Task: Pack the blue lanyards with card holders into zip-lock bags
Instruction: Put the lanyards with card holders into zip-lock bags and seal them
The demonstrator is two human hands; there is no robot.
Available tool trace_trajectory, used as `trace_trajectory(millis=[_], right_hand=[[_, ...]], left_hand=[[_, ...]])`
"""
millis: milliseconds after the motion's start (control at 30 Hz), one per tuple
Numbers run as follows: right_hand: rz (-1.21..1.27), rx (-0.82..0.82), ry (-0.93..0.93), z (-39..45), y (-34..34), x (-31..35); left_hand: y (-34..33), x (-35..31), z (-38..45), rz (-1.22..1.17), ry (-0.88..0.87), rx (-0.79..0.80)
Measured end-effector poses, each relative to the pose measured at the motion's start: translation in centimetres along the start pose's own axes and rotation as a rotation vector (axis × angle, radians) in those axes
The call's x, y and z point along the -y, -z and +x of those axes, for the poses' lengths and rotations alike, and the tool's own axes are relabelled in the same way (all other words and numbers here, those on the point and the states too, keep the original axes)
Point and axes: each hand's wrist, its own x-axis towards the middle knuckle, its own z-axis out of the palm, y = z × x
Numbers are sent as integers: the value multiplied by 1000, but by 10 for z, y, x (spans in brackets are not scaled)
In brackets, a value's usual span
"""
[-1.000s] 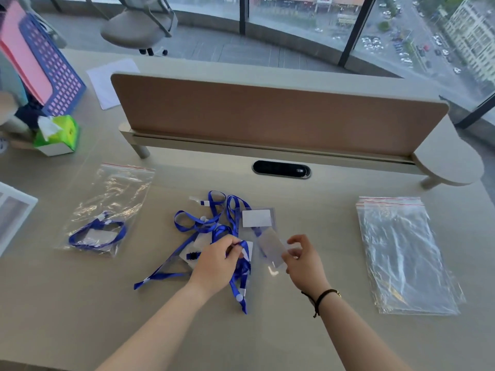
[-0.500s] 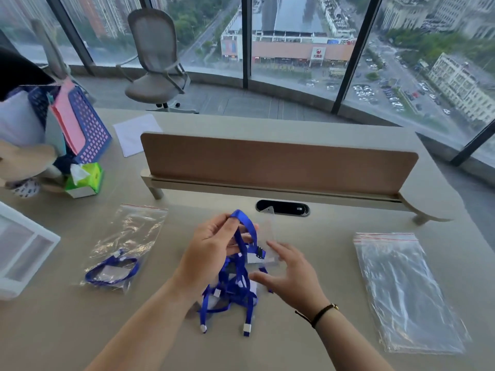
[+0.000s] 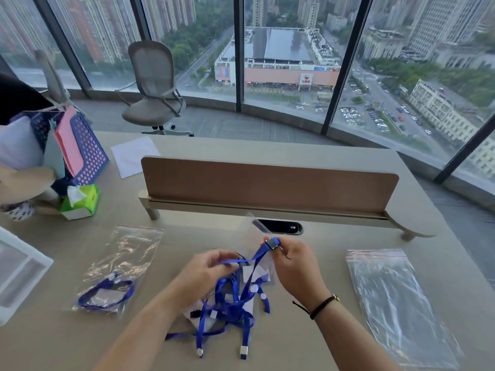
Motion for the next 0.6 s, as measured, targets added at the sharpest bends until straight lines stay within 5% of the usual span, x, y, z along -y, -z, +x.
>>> trace_trajectory(millis=[133, 300, 433, 600], right_hand=[[-16, -23, 60, 7, 4, 21], [103, -56, 15, 15, 8, 33], [315, -154, -172, 24, 29, 29], [418, -129, -351, 27, 34, 11]], left_hand=[[-18, 10, 2, 100, -16, 233], [-27, 15, 8, 120, -170, 208], [-7, 35, 11, -179, -178, 218], [11, 53, 11, -556, 26, 133]])
